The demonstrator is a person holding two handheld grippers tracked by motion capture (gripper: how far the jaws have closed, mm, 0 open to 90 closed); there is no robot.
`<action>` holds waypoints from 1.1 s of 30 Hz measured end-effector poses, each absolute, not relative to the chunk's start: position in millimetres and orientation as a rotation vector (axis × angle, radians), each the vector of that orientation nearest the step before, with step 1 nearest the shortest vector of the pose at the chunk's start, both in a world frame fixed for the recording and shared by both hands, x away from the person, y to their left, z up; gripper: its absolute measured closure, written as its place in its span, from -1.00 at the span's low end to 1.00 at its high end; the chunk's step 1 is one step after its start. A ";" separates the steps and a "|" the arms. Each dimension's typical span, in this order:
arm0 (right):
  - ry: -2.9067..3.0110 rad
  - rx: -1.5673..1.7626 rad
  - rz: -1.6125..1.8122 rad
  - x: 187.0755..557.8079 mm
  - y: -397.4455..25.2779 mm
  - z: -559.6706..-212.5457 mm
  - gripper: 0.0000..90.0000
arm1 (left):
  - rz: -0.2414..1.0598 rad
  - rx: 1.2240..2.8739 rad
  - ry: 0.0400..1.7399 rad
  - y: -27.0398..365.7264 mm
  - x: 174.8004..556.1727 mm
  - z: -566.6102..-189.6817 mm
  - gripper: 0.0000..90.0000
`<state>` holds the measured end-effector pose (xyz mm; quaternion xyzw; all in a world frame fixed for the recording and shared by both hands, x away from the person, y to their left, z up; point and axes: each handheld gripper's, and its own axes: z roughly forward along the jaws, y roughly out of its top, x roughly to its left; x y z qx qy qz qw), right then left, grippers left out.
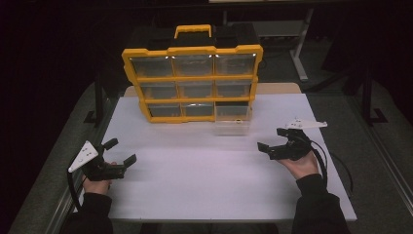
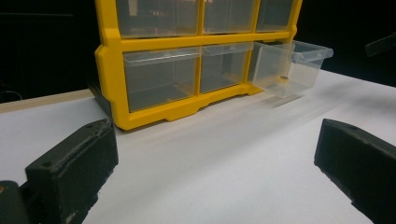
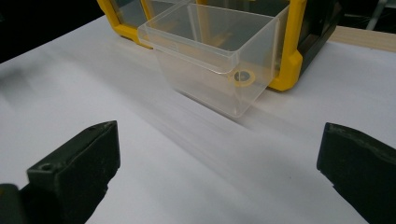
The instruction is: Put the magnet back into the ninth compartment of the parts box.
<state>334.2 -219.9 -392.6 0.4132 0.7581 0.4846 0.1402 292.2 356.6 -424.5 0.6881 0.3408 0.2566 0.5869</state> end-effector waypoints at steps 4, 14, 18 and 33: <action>2.182 1.199 1.403 329.5 -221.9 -396.1 -1.00 | 0.598 1.607 0.791 356.5 292.1 -424.5 -1.00; 2.162 1.219 1.392 318.5 -227.4 -404.2 -1.00 | 0.596 1.601 0.794 357.4 291.9 -424.2 -1.00; 2.133 1.220 1.410 312.6 -230.3 -408.6 -1.00 | 0.596 1.603 0.792 357.1 292.0 -424.2 -1.00; 2.085 1.208 1.429 295.5 -238.1 -417.1 -1.00 | 0.589 1.602 0.783 356.3 291.8 -424.2 -1.00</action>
